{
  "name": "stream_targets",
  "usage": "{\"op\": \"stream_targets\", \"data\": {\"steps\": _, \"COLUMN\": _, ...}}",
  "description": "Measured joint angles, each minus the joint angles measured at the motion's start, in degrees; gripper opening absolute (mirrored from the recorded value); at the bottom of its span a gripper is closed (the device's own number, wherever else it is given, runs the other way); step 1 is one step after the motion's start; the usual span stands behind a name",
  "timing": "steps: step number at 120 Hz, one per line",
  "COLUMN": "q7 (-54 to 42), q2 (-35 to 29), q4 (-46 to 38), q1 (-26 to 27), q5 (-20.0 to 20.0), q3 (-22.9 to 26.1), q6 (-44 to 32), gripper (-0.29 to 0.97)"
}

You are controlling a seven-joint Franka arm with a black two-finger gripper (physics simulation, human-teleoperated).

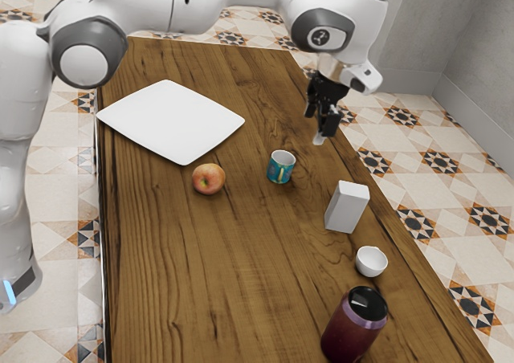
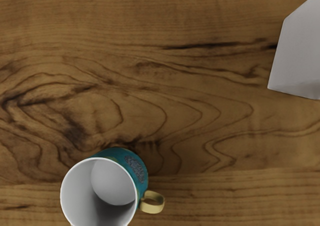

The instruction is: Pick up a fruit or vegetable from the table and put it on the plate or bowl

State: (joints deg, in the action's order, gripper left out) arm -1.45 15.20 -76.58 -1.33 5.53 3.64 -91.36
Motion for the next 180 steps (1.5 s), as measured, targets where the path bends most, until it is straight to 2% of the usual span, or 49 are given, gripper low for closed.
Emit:
{"op": "stream_targets", "data": {"steps": 17, "q7": 1.9, "q2": -2.2, "q4": -6.5, "q1": 0.1, "q5": -2.7, "q3": -0.2, "q6": 0.0, "gripper": 0.68}}
{"op": "stream_targets", "data": {"steps": 28, "q7": 2.8, "q2": -12.0, "q4": -23.3, "q1": 0.1, "q5": -4.5, "q3": -1.4, "q6": -2.9, "gripper": 0.68}}
{"op": "stream_targets", "data": {"steps": 39, "q7": 3.5, "q2": -21.5, "q4": -36.3, "q1": 0.6, "q5": -5.3, "q3": -3.8, "q6": -6.5, "gripper": 0.68}}
{"op": "stream_targets", "data": {"steps": 58, "q7": 4.6, "q2": -29.9, "q4": -49.7, "q1": 2.1, "q5": -5.9, "q3": -8.8, "q6": -13.8, "gripper": 0.68}}
{"op": "stream_targets", "data": {"steps": 96, "q7": 6.1, "q2": -31.8, "q4": -52.1, "q1": 3.8, "q5": -6.1, "q3": -10.3, "q6": -20.6, "gripper": 0.68}}
{"op": "stream_targets", "data": {"steps": 133, "q7": 6.9, "q2": -31.5, "q4": -54.8, "q1": 3.8, "q5": -6.8, "q3": -10.4, "q6": -22.1, "gripper": 0.68}}
{"op": "stream_targets", "data": {"steps": 180, "q7": 7.5, "q2": -28.1, "q4": -56.6, "q1": 3.3, "q5": -8.9, "q3": -11.9, "q6": -22.9, "gripper": 0.68}}
